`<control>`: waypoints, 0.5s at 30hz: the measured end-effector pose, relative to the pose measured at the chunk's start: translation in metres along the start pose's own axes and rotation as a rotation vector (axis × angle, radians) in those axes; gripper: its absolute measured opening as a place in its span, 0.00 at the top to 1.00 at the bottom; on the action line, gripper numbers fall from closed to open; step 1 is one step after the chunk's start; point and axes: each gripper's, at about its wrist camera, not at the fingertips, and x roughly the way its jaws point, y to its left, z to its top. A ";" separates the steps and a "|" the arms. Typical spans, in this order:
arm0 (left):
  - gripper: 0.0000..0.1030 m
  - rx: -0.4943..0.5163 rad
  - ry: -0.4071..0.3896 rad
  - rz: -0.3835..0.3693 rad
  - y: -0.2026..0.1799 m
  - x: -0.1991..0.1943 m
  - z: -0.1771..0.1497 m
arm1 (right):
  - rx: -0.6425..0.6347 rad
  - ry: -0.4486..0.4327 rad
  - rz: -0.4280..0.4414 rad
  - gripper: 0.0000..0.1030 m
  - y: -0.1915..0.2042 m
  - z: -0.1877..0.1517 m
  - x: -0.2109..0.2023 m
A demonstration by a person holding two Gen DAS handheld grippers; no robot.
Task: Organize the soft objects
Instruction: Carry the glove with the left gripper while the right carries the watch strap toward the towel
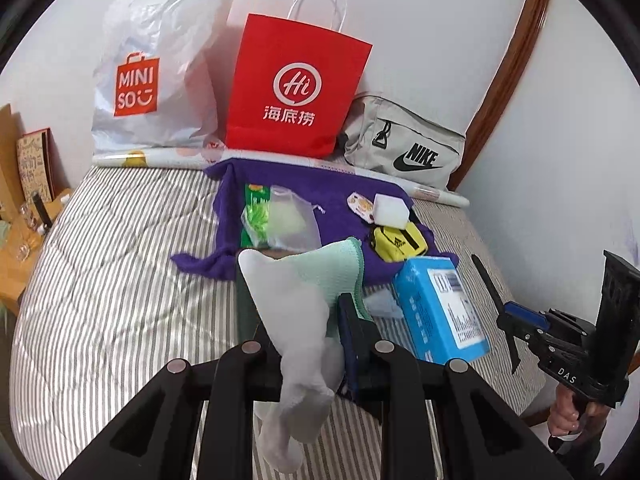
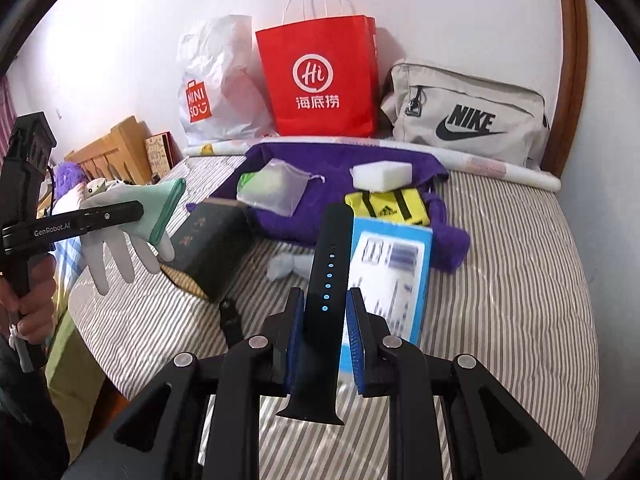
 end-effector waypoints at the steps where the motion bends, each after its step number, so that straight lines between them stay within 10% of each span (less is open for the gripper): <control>1: 0.81 0.004 -0.003 0.000 0.000 0.001 0.004 | -0.002 -0.002 -0.002 0.79 -0.001 0.004 0.002; 15: 0.81 -0.011 0.029 0.016 0.009 0.053 0.055 | -0.005 -0.015 -0.010 0.79 -0.022 0.051 0.041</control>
